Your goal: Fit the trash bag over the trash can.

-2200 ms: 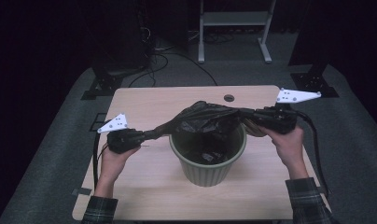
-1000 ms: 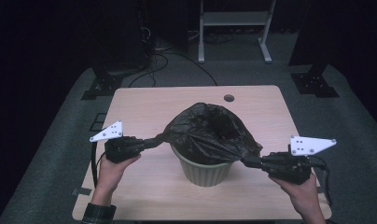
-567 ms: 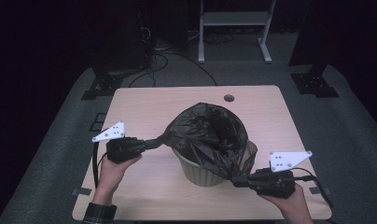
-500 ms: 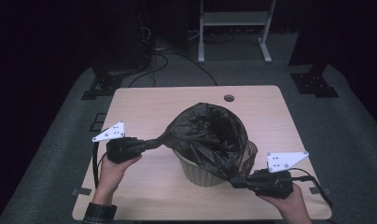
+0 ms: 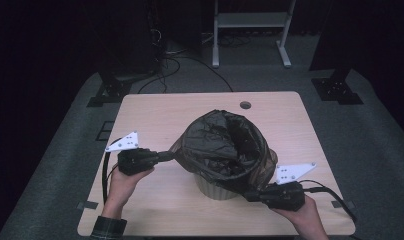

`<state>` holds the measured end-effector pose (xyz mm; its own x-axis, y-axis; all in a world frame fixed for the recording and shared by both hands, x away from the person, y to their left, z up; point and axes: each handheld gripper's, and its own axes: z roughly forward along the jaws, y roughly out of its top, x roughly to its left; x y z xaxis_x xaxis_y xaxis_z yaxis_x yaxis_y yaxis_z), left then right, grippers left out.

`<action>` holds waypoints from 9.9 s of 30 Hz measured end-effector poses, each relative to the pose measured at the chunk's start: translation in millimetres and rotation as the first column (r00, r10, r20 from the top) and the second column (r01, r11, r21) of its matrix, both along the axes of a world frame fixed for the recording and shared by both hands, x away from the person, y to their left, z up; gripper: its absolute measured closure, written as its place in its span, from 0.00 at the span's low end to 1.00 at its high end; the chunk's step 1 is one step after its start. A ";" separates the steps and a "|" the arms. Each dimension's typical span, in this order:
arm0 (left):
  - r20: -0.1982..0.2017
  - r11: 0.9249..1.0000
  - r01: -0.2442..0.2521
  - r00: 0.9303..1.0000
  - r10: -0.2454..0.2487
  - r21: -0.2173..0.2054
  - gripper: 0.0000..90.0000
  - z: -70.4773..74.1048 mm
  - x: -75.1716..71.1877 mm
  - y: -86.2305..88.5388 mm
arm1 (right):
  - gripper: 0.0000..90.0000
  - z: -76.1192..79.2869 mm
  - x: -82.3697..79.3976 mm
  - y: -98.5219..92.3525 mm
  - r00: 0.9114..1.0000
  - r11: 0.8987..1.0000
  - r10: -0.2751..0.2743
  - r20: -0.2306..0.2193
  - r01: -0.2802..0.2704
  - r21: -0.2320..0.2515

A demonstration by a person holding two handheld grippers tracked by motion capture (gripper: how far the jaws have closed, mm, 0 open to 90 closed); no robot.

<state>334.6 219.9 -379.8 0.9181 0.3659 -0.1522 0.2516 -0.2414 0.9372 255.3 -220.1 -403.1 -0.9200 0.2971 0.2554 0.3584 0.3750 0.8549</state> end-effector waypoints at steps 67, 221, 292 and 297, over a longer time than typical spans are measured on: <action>0.025 0.981 0.186 0.982 -0.185 -0.062 0.90 26.3 23.3 -21.2 | 0.75 70.7 121.4 -26.0 0.933 0.938 -0.343 0.108 0.333 0.101; -0.023 0.876 -0.143 0.985 0.173 0.461 0.00 -103.7 -40.9 34.8 | 0.00 94.7 97.5 29.5 0.972 0.960 0.015 0.236 0.052 -0.277; -0.023 0.877 -0.131 0.987 0.160 0.462 0.00 -103.6 -42.1 34.2 | 0.00 91.7 156.7 147.8 0.993 0.830 0.033 0.114 0.037 -0.557; -0.024 0.877 -0.131 0.987 0.159 0.462 0.00 -103.6 -42.1 34.3 | 0.00 101.0 144.2 143.0 0.990 0.842 0.050 0.129 0.028 -0.539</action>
<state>292.4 254.1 -483.4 0.8440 0.5363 0.0126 0.3683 -0.5964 0.7133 399.5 -77.1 -302.1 -0.9375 0.3417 -0.0662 0.2499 0.7932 0.5554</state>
